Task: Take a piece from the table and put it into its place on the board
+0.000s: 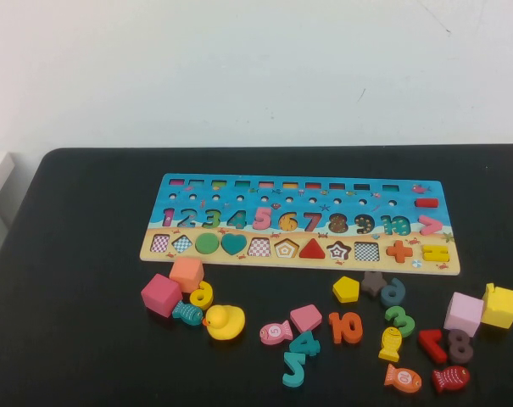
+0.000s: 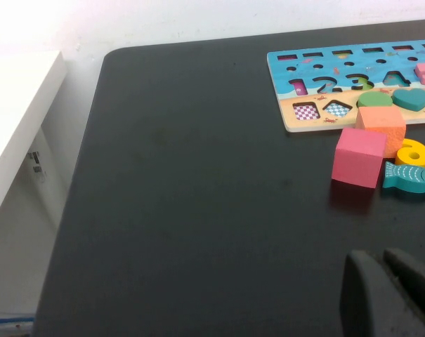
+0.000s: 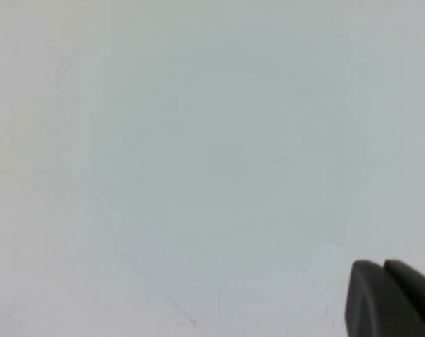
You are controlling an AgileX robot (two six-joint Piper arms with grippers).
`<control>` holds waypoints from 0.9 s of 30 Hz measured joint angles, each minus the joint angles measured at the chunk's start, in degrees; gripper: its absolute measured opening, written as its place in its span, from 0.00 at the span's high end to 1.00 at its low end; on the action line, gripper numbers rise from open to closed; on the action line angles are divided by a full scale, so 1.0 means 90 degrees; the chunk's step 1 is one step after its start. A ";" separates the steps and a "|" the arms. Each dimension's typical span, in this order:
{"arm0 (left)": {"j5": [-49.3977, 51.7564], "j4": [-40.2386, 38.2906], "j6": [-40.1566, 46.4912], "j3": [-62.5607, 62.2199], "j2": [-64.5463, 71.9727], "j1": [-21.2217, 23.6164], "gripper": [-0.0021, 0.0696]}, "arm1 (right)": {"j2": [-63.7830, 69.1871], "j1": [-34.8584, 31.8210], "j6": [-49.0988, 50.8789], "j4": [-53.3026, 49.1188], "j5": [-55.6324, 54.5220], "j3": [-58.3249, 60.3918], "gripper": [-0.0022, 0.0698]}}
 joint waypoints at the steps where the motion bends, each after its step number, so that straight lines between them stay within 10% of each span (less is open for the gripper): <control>1: 0.0000 0.0000 0.0000 0.0000 0.0000 0.0000 0.97 | 0.0000 0.0000 0.0012 0.0000 0.0065 0.0000 0.94; 19: 0.0000 0.0000 0.0000 0.0000 0.0000 0.0000 0.97 | 0.1807 0.0000 -0.0422 0.0578 0.6805 -0.3308 0.94; 27: 0.0000 0.0000 0.0012 0.0000 0.0000 0.0000 0.97 | 0.3961 0.0000 -0.1745 0.1723 0.7004 -0.3760 0.94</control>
